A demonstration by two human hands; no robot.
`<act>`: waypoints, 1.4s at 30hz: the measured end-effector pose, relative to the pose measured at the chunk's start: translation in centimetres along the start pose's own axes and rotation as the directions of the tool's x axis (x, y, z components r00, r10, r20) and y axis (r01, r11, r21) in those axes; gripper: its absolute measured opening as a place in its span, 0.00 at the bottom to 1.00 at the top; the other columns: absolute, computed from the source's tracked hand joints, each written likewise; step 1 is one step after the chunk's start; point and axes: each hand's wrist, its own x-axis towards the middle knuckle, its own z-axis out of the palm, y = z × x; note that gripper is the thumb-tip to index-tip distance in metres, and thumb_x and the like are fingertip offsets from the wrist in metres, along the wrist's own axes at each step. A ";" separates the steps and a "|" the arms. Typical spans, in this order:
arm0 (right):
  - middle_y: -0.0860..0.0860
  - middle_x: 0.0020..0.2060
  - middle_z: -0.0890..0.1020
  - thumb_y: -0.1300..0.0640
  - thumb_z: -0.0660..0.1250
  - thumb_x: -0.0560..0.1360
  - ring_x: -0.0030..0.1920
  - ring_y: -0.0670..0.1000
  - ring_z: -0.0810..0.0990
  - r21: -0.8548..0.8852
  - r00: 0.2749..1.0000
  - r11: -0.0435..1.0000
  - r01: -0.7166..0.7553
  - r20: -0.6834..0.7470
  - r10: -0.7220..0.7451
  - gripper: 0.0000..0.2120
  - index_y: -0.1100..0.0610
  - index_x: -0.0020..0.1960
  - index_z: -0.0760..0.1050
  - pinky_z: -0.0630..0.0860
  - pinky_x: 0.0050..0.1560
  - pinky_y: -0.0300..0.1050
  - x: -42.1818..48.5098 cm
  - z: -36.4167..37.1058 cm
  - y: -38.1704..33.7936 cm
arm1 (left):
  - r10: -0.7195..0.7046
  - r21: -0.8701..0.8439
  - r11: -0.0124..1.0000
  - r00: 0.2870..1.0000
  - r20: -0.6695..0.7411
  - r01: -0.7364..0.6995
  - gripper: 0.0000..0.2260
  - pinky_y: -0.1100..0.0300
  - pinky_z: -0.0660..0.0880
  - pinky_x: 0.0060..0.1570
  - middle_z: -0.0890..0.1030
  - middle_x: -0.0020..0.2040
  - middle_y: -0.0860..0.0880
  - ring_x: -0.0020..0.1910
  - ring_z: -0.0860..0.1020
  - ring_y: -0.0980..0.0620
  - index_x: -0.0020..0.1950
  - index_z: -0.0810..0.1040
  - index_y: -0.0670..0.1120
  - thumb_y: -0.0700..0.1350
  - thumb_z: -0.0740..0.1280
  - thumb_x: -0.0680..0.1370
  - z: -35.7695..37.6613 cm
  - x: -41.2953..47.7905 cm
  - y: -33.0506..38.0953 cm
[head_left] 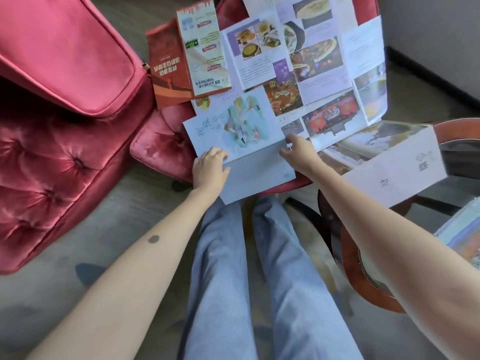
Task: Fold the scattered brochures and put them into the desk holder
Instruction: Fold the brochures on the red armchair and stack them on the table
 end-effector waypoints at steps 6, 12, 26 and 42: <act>0.54 0.47 0.79 0.58 0.68 0.74 0.48 0.51 0.76 0.246 0.990 0.960 0.137 -0.067 -0.124 0.07 0.60 0.47 0.74 0.71 0.47 0.37 -1.4 -0.2 0.2 | 0.006 -0.011 1.000 1.000 -0.025 -0.006 0.08 0.54 0.64 0.55 0.78 0.55 0.46 0.56 0.74 0.44 0.53 0.79 0.44 0.42 0.67 0.75 -0.6 -0.6 0.2; 0.50 0.40 0.80 0.59 0.71 0.72 0.45 0.51 0.80 0.294 0.965 0.920 0.258 -0.031 -0.261 0.05 0.58 0.42 0.75 0.72 0.44 0.41 -5.7 -0.4 -1.4 | 0.081 -0.070 0.994 0.997 0.014 -0.080 0.11 0.53 0.65 0.56 0.77 0.58 0.48 0.58 0.74 0.45 0.54 0.78 0.47 0.43 0.70 0.73 -3.1 -2.8 1.1; 0.47 0.38 0.83 0.55 0.72 0.71 0.40 0.43 0.80 0.132 0.815 0.826 0.549 -0.308 -0.492 0.06 0.58 0.41 0.78 0.76 0.43 0.47 -15.9 -0.6 -3.8 | 0.266 -0.129 0.951 0.955 -0.130 -0.282 0.08 0.56 0.68 0.47 0.82 0.48 0.50 0.45 0.79 0.41 0.49 0.78 0.45 0.40 0.69 0.71 -7.2 -11.0 5.1; 0.47 0.61 0.77 0.38 0.55 0.77 0.62 0.52 0.75 0.773 0.916 0.533 -0.346 0.400 0.014 0.24 0.53 0.63 0.74 0.77 0.49 0.39 -16.9 -11.2 6.4 | 0.869 0.225 0.422 0.322 -0.376 -0.878 0.10 0.53 0.75 0.49 0.85 0.46 0.48 0.46 0.83 0.47 0.43 0.84 0.41 0.32 0.63 0.71 -15.1 -15.4 14.1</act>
